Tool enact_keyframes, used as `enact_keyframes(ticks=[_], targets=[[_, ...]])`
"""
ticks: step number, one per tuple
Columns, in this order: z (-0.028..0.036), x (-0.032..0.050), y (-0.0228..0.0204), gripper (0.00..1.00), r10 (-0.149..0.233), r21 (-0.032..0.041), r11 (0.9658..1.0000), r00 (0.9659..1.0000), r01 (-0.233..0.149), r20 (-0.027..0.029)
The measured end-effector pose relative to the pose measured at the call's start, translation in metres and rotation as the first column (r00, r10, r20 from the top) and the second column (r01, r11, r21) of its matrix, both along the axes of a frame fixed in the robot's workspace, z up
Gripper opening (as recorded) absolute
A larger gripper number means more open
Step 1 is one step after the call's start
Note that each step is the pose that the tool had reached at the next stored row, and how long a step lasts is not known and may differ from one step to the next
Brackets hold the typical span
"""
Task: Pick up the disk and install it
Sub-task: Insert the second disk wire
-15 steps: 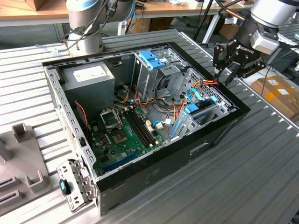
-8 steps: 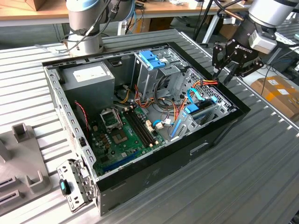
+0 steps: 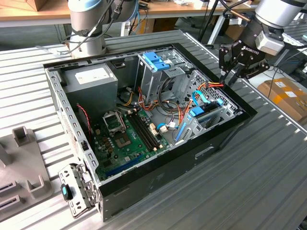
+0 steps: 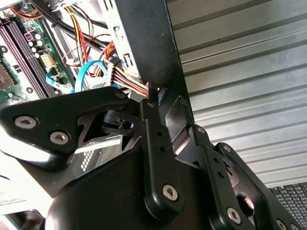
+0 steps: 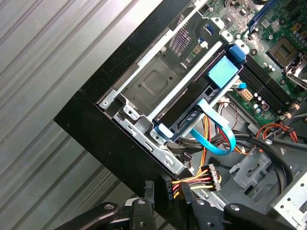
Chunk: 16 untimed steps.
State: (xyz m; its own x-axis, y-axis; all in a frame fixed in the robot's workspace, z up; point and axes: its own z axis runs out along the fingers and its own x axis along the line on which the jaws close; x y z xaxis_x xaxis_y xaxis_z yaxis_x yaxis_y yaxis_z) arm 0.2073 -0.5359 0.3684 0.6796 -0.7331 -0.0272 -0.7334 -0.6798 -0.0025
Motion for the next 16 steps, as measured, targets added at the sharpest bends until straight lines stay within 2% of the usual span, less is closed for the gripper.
enact_keyframes(ticks=[3,7,8,9,15,16], targets=[[-0.0039,0.0000,0.0000,0.35,0.000,0.0001,1.0000,1.0000,0.000,-0.0001],[-0.0040,0.0000,0.0000,0.35,0.000,-0.0002,1.0000,1.0000,0.000,0.0000],[-0.0041,0.0000,0.0000,0.33,0.000,0.0000,1.0000,1.0000,0.000,0.0000],[-0.0041,0.0000,0.0000,0.25,0.000,-0.0001,1.0000,1.0000,0.000,0.0000],[-0.0041,0.0000,0.0000,0.25,0.000,0.0000,1.0000,1.0000,0.000,0.0000],[-0.0030,0.0000,0.0000,0.25,0.000,0.0025,1.0000,1.0000,0.000,0.0001]])
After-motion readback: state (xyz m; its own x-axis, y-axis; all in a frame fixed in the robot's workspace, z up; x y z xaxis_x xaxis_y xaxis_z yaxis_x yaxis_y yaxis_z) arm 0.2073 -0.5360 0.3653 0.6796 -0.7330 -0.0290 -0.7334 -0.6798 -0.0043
